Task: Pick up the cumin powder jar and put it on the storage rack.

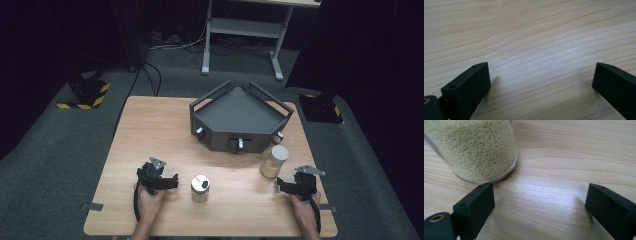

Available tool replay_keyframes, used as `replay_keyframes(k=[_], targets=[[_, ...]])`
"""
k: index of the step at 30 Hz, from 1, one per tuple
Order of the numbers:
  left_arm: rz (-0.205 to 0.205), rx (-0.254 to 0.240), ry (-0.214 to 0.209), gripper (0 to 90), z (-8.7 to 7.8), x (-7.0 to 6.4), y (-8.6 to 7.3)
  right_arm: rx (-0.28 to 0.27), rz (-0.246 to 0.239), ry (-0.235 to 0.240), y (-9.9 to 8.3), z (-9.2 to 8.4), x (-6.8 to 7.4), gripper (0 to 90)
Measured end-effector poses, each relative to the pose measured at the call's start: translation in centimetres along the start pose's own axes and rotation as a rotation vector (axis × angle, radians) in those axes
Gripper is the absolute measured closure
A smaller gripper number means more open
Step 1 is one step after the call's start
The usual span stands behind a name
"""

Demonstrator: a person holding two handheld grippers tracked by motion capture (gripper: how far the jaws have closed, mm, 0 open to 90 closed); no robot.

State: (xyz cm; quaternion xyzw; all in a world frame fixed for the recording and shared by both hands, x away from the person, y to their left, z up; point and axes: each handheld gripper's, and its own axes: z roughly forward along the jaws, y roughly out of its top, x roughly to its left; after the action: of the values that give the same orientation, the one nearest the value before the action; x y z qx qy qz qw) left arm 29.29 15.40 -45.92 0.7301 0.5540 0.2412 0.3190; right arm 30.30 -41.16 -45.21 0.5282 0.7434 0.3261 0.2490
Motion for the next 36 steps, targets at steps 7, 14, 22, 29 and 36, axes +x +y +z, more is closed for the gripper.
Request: replay_keyframes(k=[7, 14, 22, 29, 36], targets=[[0.005, 0.005, -0.004, 1.1, 0.0, 0.0, 0.1, 0.000, 0.000, 0.000, 0.0, 0.0, 0.0, 8.1], [0.021, 0.012, -0.020, 0.4, 0.0, 0.2, 0.2, 0.001, 0.005, -0.009, 0.0, 0.0, 0.2, 7.8], [0.049, 0.029, -0.043, 0.5, -0.8, 0.0, 0.3, 0.002, 0.009, -0.011, 0.0, 0.0, 0.2, 7.8], [0.089, 0.027, -0.080, 0.8, -2.7, -0.1, -0.2, 0.001, 0.007, -0.011, 0.0, 0.0, 0.2, 7.8], [0.104, 0.028, -0.170, 1.3, -4.2, 0.4, -1.3, 0.001, 0.007, -0.011, 0.0, 0.0, 0.2, 7.8]])
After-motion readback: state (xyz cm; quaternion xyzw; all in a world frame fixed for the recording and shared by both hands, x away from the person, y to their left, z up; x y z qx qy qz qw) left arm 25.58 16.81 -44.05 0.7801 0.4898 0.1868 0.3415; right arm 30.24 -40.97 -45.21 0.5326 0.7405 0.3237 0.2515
